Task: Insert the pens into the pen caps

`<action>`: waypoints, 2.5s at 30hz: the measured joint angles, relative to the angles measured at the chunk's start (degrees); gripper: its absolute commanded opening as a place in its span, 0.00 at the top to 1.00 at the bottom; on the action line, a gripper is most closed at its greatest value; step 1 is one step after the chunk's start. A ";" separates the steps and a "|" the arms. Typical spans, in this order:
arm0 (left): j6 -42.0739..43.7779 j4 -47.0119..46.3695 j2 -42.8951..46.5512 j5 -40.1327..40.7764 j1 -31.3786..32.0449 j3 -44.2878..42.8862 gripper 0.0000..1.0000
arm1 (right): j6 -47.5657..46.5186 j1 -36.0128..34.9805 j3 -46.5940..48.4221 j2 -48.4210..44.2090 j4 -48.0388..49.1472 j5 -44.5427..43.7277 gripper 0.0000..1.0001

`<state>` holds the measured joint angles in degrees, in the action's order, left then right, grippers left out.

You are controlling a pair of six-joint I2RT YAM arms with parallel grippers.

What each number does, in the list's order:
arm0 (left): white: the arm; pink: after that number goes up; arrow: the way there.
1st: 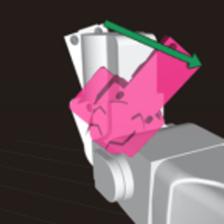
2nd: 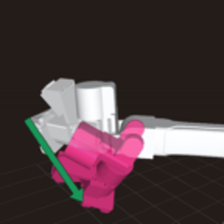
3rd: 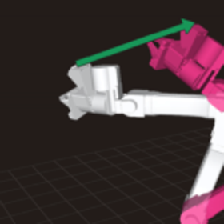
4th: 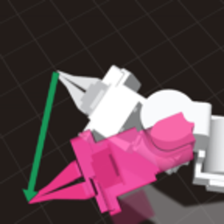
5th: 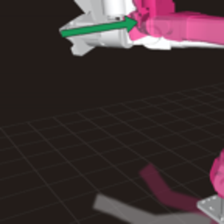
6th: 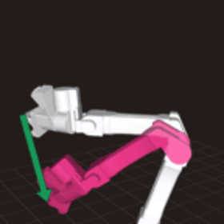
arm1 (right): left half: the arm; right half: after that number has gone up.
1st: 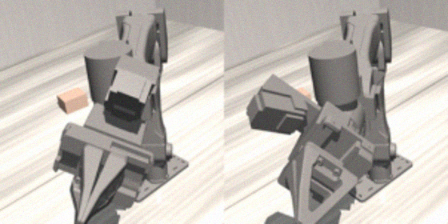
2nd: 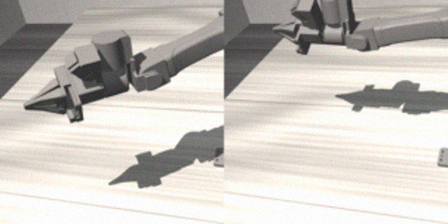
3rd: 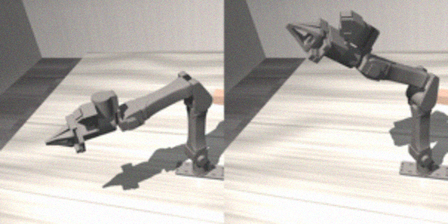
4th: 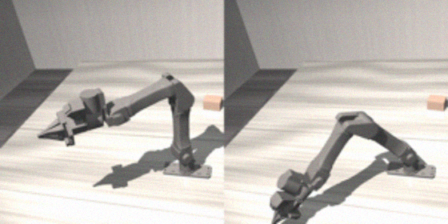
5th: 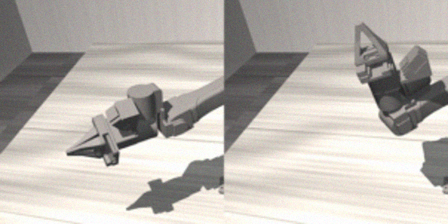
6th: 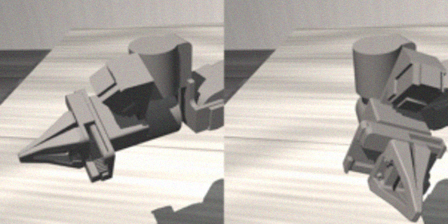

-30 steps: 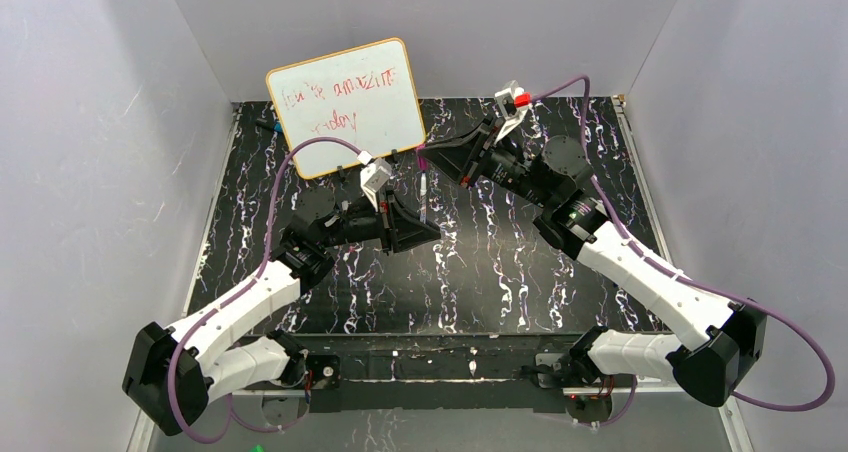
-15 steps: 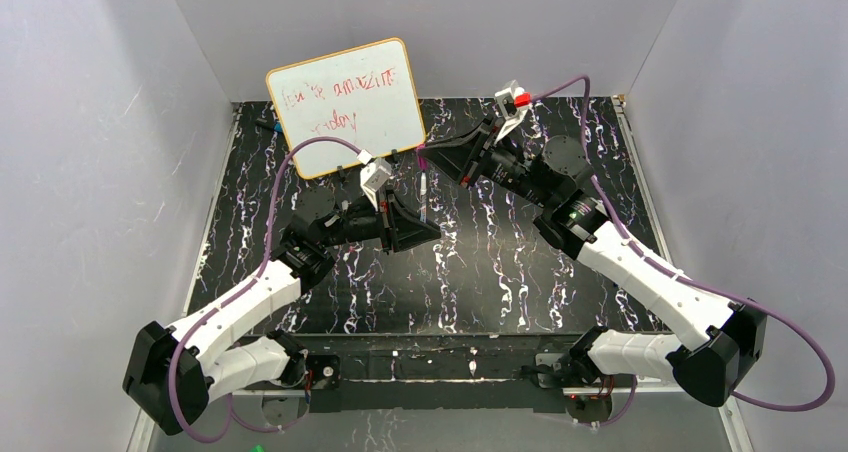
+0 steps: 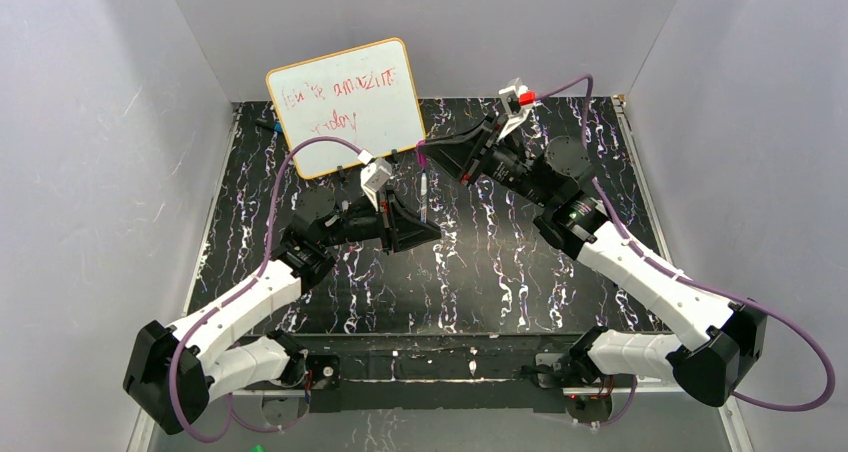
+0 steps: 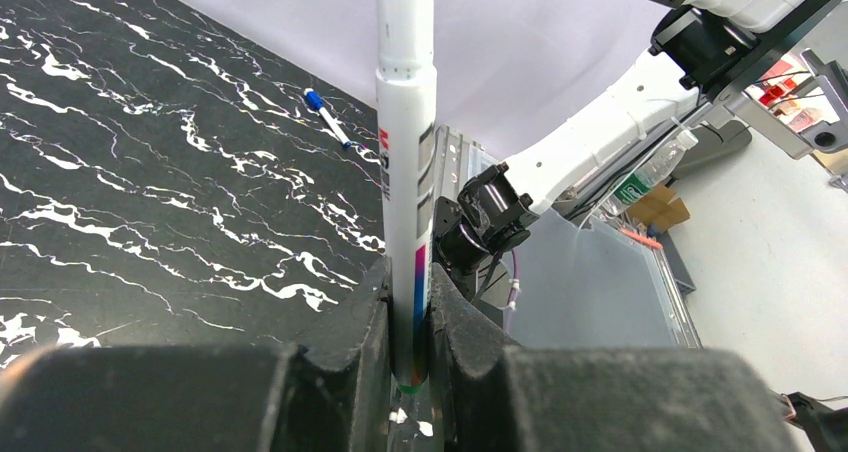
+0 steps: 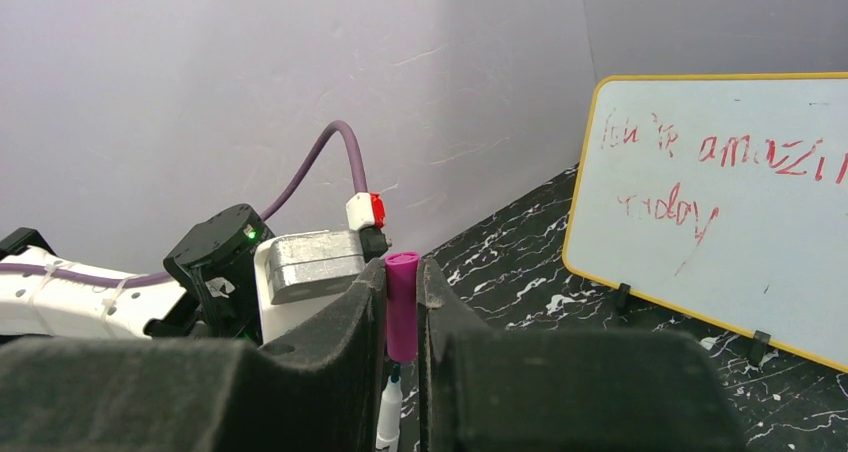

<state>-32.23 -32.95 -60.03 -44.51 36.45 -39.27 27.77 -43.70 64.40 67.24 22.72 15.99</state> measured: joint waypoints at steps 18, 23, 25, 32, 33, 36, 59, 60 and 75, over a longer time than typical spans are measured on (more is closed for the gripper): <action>0.33 0.61 -0.13 -0.09 0.00 0.09 1.00 | 1.97 0.00 -0.61 -1.14 0.87 0.66 0.85; 0.55 1.09 0.33 -0.09 0.00 0.09 1.00 | 2.01 0.00 -1.86 -2.89 0.87 0.37 0.85; 0.55 1.29 0.66 -0.09 0.00 0.09 1.00 | 2.01 0.00 -2.10 -3.21 0.87 0.24 0.85; 0.46 1.31 0.90 -0.81 0.00 0.09 1.00 | 2.01 0.00 -2.38 -3.19 0.92 0.22 0.85; 0.39 1.31 0.87 -1.09 0.00 0.09 1.00 | 2.01 0.02 -2.38 -3.13 1.03 0.22 0.85; 0.15 1.29 0.87 -1.81 0.00 0.09 1.00 | 2.03 0.00 -2.38 -2.75 1.07 0.24 0.85; 0.11 1.29 0.63 -2.60 0.00 0.09 1.00 | 2.03 0.00 -2.38 -1.20 1.07 0.39 0.85; 0.13 1.29 0.61 -2.58 0.00 0.09 1.00 | 2.03 0.00 -2.38 -1.22 0.98 0.52 0.85; 0.35 1.42 0.61 -2.43 0.02 0.09 1.00 | 3.37 0.00 -2.38 -2.78 0.59 2.23 0.85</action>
<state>-31.88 -31.53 -59.42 -46.94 36.47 -39.18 31.14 -43.70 62.02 64.47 23.31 18.22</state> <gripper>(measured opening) 0.118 0.213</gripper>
